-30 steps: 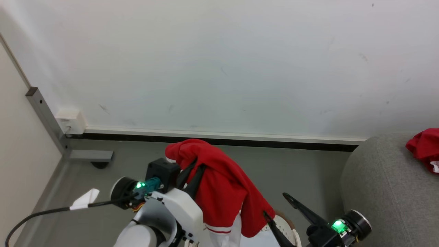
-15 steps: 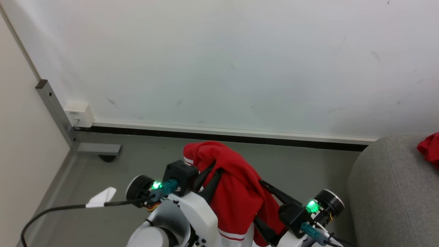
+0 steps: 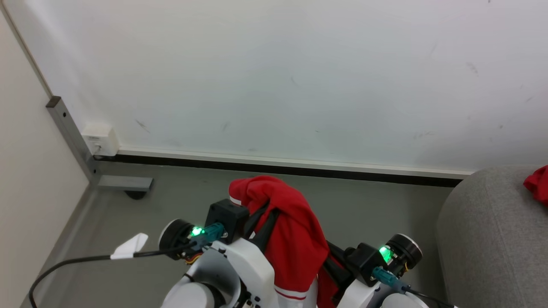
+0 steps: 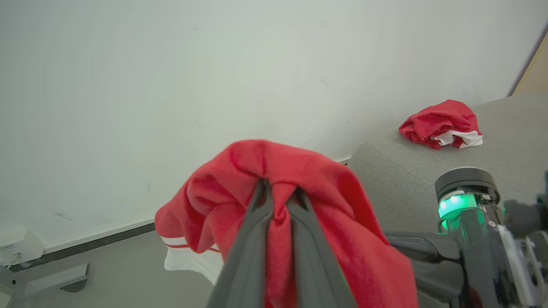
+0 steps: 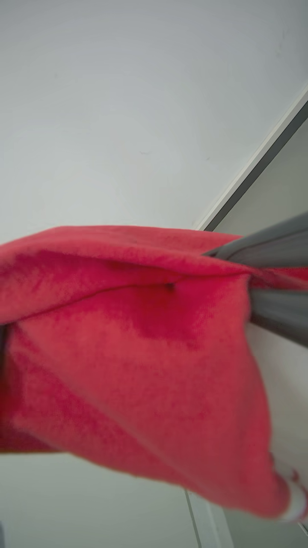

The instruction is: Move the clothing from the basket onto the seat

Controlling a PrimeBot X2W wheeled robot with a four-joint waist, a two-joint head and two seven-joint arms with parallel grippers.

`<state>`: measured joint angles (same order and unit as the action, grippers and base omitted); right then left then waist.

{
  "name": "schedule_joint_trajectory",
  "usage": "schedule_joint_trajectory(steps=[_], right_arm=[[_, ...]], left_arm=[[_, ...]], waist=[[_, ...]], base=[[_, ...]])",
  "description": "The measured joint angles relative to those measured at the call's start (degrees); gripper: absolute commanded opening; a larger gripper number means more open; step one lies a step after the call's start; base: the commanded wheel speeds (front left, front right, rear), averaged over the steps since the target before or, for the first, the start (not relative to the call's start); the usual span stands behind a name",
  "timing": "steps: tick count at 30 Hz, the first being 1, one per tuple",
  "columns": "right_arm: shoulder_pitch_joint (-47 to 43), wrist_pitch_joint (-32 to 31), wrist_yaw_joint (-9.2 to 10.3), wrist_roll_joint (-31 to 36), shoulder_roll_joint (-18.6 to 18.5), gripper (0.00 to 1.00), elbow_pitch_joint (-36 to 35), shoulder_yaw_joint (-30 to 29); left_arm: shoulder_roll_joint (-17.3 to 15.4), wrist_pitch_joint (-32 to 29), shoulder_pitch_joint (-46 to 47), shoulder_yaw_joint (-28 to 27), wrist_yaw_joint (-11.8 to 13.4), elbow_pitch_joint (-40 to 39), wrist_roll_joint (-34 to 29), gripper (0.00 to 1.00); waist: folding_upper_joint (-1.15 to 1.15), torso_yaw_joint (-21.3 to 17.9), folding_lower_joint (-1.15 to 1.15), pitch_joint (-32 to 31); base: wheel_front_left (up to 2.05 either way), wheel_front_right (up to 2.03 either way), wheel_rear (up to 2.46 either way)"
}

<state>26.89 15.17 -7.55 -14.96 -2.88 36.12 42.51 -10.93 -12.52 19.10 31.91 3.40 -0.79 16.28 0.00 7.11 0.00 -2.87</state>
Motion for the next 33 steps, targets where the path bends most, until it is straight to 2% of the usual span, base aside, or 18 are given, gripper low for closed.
schedule_joint_trajectory(steps=[11, 12, 14, 15, 16, 33], right_arm=[[0.7, 0.0, 0.00, -1.2, 0.0, 0.00, 0.4, 0.4], [0.7, 0.0, 0.00, -1.2, 0.0, 0.00, 0.4, 0.2], [0.7, 0.0, 0.00, -1.2, 0.0, 0.00, 0.3, -0.3], [0.7, 0.0, 0.00, -1.2, 0.0, 0.00, 0.2, -0.5], [0.8, 0.0, 0.00, -1.2, 0.0, 0.00, 0.1, -0.7], [0.4, 0.0, 0.00, 0.9, 0.0, 0.00, -0.3, -5.4]], left_arm=[[-0.4, 0.4, 0.0, -0.1, 0.7, 0.4, 0.5, 0.00], [-0.4, 0.4, 0.0, -0.1, 0.7, 0.4, 0.5, 0.05], [-0.4, 0.5, 0.0, 0.0, 1.0, 0.6, 0.5, 0.51], [-0.4, 0.5, 0.0, 0.0, 1.0, 0.6, 0.5, 0.97], [-0.5, 0.5, 0.0, 0.1, 1.2, 0.7, 0.5, 1.00], [-0.9, 0.5, -0.1, 0.6, 1.7, 0.9, 1.0, 1.00]], waist=[[0.00, -0.8, 0.00, 0.1], [0.00, -0.9, 0.00, 0.1], [0.00, -0.9, 0.00, 0.2], [0.00, -1.0, 0.00, 0.2], [0.00, -1.0, 0.00, 0.2], [0.00, -2.8, 0.00, 0.6]], base=[[0.00, 0.00, 0.00], [0.00, 0.00, 0.00], [0.00, 0.00, 0.00], [0.00, 0.00, 0.00], [0.00, 0.00, 0.00], [0.00, 0.00, 0.00]])
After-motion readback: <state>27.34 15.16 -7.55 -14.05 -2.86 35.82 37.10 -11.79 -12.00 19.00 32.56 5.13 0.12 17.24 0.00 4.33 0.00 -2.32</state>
